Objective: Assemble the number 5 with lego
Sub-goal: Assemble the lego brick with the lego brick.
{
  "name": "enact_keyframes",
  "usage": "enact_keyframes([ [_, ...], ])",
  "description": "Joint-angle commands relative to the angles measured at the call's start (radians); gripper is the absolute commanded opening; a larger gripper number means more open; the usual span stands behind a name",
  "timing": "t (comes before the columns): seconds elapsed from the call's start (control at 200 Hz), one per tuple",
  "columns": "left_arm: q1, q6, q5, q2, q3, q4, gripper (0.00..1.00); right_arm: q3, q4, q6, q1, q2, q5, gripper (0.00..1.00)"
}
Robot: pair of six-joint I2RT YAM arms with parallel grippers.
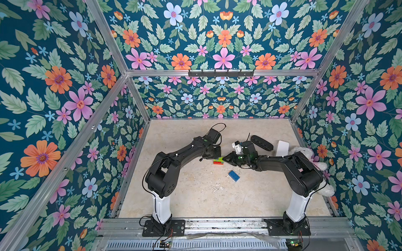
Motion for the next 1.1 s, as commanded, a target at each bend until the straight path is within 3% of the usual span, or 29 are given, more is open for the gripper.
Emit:
enact_keyframes([
  [0.0, 0.001, 0.014, -0.010, 0.004, 0.003, -0.002, 0.18, -0.007, -0.121, -0.008, 0.001, 0.004, 0.053, 0.18],
  [0.24, 0.000, 0.038, -0.029, -0.011, 0.026, -0.032, 0.01, -0.009, -0.121, -0.007, 0.001, 0.006, 0.057, 0.18],
  [0.445, 0.002, 0.086, -0.108, -0.028, 0.071, -0.103, 0.01, -0.006, -0.135, -0.010, 0.000, 0.009, 0.063, 0.18],
  [1.095, 0.001, 0.098, -0.091, 0.018, 0.066, -0.125, 0.00, -0.010, -0.128, -0.005, 0.000, 0.021, 0.068, 0.18],
])
